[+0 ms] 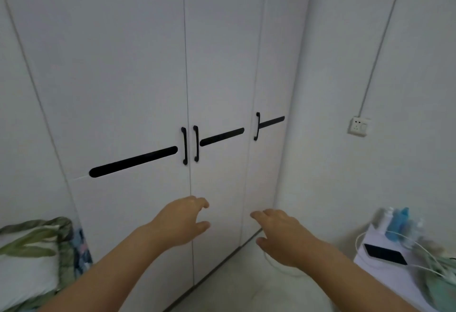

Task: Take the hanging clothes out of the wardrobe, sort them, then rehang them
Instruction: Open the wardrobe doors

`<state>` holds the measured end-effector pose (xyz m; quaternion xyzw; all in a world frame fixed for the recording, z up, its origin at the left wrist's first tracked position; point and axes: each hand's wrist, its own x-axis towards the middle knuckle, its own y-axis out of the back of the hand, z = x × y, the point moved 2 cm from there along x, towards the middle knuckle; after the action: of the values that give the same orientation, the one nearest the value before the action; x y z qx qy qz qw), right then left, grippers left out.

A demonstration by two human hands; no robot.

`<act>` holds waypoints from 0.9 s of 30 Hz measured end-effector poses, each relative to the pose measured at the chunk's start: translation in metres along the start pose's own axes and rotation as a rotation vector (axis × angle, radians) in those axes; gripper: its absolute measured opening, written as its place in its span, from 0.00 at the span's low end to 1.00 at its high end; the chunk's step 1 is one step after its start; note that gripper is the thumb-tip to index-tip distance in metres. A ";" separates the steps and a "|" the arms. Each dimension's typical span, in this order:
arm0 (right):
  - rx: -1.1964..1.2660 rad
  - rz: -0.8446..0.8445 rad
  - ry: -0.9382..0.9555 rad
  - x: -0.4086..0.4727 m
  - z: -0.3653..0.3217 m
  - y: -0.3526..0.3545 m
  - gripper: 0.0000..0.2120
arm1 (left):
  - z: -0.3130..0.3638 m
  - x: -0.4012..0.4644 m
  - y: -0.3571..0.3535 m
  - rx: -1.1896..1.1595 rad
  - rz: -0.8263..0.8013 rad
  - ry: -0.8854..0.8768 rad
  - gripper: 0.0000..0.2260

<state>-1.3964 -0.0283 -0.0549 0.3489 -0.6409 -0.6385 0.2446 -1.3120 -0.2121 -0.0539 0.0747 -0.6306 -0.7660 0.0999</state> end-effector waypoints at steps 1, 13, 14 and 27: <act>-0.001 -0.002 0.019 0.019 0.004 0.001 0.22 | -0.008 0.016 0.000 -0.002 0.015 0.015 0.22; 0.037 0.120 0.150 0.216 0.025 0.026 0.22 | -0.090 0.164 0.002 -0.067 0.126 0.251 0.21; 0.037 0.129 0.167 0.230 0.025 0.026 0.21 | -0.094 0.173 0.000 -0.071 0.131 0.270 0.21; 0.099 0.147 0.454 0.388 0.039 0.026 0.17 | -0.124 0.286 -0.009 -0.206 0.374 0.658 0.26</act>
<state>-1.6767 -0.2994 -0.0825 0.4474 -0.6237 -0.4920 0.4109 -1.5595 -0.3994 -0.0834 0.1897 -0.4874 -0.7290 0.4416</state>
